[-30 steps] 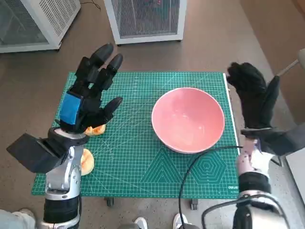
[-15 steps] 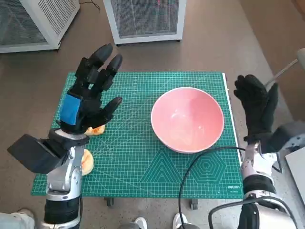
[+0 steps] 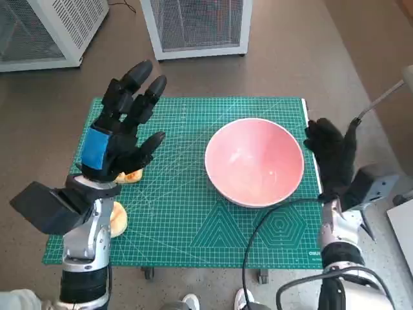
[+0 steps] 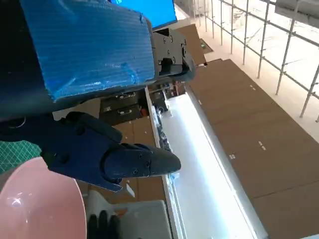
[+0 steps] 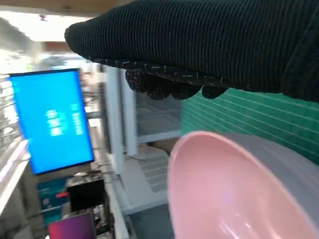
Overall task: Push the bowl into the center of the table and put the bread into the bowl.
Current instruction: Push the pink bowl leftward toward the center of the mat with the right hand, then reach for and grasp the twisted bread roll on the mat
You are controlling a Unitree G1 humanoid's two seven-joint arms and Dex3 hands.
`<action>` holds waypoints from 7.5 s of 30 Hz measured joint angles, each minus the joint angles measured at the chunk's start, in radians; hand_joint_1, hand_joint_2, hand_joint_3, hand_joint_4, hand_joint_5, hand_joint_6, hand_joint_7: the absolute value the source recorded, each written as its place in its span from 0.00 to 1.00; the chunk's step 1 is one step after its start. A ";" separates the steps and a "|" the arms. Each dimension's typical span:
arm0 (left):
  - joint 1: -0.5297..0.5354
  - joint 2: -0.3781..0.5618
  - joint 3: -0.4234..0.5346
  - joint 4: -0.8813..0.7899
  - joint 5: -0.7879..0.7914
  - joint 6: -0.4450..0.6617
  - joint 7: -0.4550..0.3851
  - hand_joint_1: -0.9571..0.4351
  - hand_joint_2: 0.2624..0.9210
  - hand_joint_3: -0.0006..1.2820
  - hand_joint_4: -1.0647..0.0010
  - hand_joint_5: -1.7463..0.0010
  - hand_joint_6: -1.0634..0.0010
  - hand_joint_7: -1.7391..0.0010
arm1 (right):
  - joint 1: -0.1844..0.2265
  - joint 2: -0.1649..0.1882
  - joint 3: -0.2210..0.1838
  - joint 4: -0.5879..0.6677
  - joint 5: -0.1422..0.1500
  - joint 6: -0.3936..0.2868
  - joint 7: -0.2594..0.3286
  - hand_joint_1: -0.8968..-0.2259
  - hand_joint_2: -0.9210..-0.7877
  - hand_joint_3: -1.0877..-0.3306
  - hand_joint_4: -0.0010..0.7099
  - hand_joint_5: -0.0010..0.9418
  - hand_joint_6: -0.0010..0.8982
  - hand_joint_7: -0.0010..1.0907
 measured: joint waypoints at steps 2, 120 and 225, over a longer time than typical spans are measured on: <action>0.001 0.000 0.001 0.000 0.000 0.000 0.000 0.36 1.00 0.26 0.68 0.98 0.91 0.71 | 0.000 0.010 -0.001 0.000 -0.001 0.012 -0.005 0.58 0.00 0.56 0.36 0.02 0.45 0.02; 0.061 0.056 0.103 -0.159 -0.027 0.083 0.051 0.37 1.00 0.19 0.73 1.00 0.97 0.63 | -0.039 0.208 0.033 -0.519 0.238 -0.170 0.595 0.42 0.00 0.66 0.37 0.00 0.44 0.00; -0.318 0.425 -0.550 0.724 0.914 0.446 -0.187 0.62 0.79 0.01 0.88 0.98 0.74 0.98 | 0.062 0.165 0.083 -0.675 0.316 -0.127 0.594 0.49 0.00 0.66 0.32 0.00 0.41 0.00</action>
